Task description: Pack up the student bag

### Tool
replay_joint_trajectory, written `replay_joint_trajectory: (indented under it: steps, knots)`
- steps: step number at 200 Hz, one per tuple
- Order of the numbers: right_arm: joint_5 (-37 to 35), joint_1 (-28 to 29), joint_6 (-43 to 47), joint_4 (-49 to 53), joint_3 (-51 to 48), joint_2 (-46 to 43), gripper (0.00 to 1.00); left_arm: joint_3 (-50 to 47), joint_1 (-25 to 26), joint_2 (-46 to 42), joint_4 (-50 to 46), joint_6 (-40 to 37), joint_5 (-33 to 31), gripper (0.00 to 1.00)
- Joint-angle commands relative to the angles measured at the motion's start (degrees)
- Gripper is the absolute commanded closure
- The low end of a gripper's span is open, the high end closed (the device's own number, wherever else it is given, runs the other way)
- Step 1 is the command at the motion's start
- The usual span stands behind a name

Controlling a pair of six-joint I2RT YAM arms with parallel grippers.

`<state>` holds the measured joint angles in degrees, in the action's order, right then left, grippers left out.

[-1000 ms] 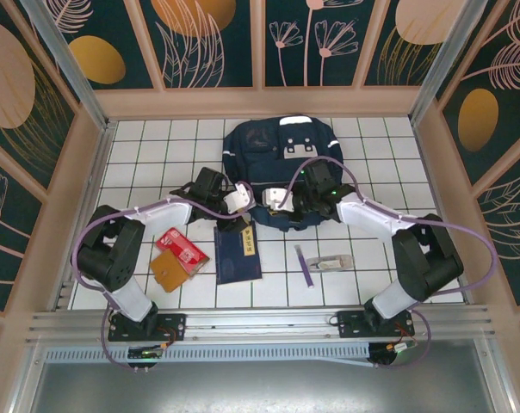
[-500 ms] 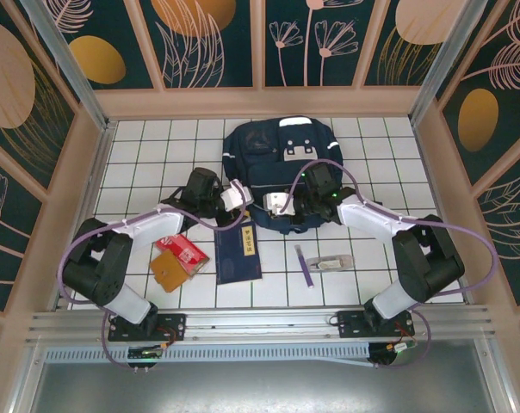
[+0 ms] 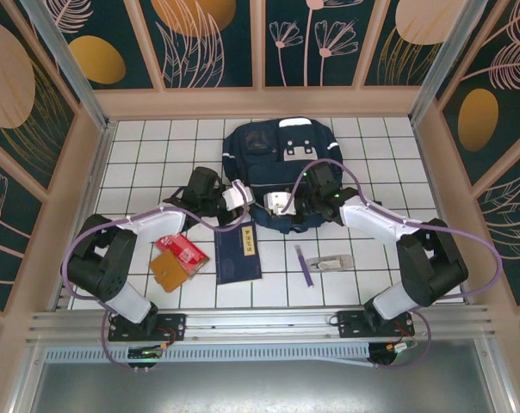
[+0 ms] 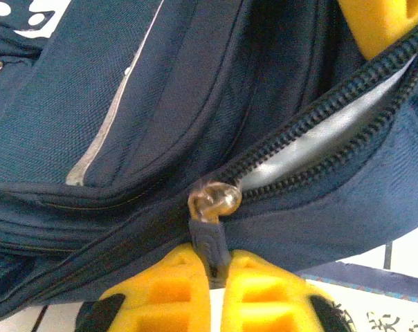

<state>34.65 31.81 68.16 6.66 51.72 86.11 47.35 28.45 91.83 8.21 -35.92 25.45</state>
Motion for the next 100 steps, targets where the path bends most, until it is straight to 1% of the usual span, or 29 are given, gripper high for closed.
replay_joint_trajectory:
  steps: [1, 5, 9, 23, 36, 45, 59, 73, 89, 100]
  knots:
    - [0.2, -0.2, 2.1, -1.1, -1.1, -2.8, 1.0, 0.8, -1.7, -0.9, 3.7, 0.8, -1.7, 1.0]
    - [-0.3, -0.1, 2.2, -1.0, -1.2, -2.8, 1.0, 0.6, -2.2, -1.1, 4.3, 1.2, -1.9, 1.0]
    - [-0.7, -1.7, 2.4, -0.9, -1.3, -2.8, 1.0, 0.2, -2.6, -1.3, 5.0, 1.7, -2.2, 1.0]
    - [-2.0, -2.0, 3.0, -0.3, -1.4, -2.7, 1.0, -0.9, -4.3, -2.0, 7.3, 2.8, -3.5, 1.0]
    - [-2.6, -2.2, 3.4, -0.2, -1.6, -3.0, 1.0, -1.0, -5.8, -2.1, 7.5, 2.9, -4.4, 1.0]
    - [-2.4, -2.3, 3.3, -0.4, -1.8, -3.1, 1.0, -0.7, -6.6, -2.0, 6.3, 1.4, -3.9, 1.0]
    - [-1.8, -2.3, 3.0, -0.7, -1.8, -3.5, 1.0, -0.7, -6.8, -1.5, 5.3, -2.3, -5.2, 1.0]
    - [-1.6, -2.4, 2.9, -0.6, -1.7, -3.6, 1.0, 0.4, -6.9, 0.3, 3.7, -5.0, -7.9, 1.0]
    - [-1.6, -2.4, 2.9, -0.4, -1.7, -3.8, 1.0, 2.3, -7.4, 3.4, 2.7, -5.4, -12.3, 1.0]
    - [-1.4, -2.4, 2.7, -0.6, -1.9, -4.1, 1.0, 3.6, -8.0, 5.5, 2.7, -5.3, -14.0, 1.0]
